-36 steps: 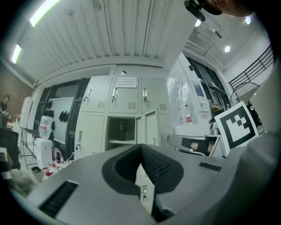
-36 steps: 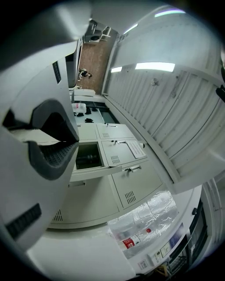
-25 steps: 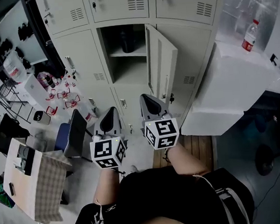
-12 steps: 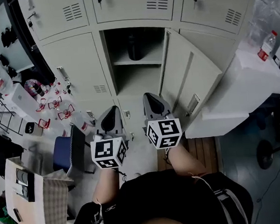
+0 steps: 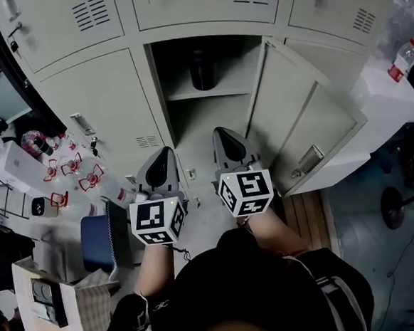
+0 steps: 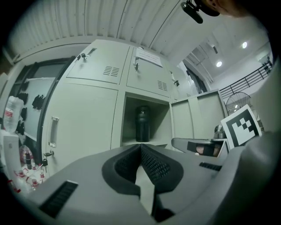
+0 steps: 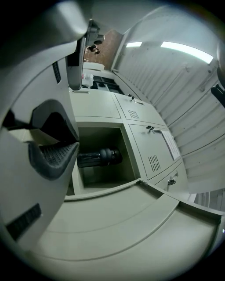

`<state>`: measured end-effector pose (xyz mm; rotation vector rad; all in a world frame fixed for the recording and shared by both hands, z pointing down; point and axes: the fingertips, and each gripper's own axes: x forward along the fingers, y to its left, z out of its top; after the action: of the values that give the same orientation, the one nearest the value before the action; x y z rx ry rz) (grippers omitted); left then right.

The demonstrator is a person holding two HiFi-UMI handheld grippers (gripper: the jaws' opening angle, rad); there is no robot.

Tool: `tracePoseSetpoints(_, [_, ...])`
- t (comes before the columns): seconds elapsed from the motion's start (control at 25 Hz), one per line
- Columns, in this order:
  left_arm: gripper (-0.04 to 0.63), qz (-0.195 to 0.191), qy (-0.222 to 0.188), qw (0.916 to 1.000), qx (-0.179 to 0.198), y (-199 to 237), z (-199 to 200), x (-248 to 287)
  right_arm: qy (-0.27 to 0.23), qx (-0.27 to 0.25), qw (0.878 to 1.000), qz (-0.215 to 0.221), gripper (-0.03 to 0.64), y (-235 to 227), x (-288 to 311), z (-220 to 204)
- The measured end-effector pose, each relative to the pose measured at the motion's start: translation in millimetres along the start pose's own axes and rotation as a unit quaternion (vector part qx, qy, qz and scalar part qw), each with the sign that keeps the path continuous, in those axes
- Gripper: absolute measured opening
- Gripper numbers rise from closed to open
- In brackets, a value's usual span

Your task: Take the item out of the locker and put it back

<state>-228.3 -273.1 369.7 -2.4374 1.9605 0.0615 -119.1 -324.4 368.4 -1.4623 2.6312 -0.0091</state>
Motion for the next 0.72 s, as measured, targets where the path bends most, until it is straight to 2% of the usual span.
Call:
tracePoseSetpoints(0.16, [0.012,-0.015,0.003,0.9999,-0.004,5.1,-5.2,15.8,-0.009,-0.018,1.0,-0.009,0.012,-3.5,9.6,4.2])
tracePoseSetpoints(0.2, [0.012,-0.017,0.003,0.9998,-0.005,5.8,-5.5,19.4,-0.008,-0.022,1.0,0.0,0.074,-1.5,12.9,4.5])
tracePoseSetpoints(0.24, [0.012,-0.019,0.001,0.9998,-0.006,6.6,-5.2,23.4,-0.006,-0.023,1.0,0.009,0.197,0.1,16.8,5.1])
tracePoseSetpoints(0.32, [0.012,-0.02,-0.002,0.9998,-0.006,8.6,-3.7,31.9,-0.007,-0.024,1.0,0.016,0.264,-1.8,26.4,8.9])
tracePoseSetpoints(0.72, [0.012,-0.001,-0.008,1.0,-0.003,26.2,7.9,55.9,-0.028,-0.026,0.999,-0.004,0.339,-24.5,84.4,52.9])
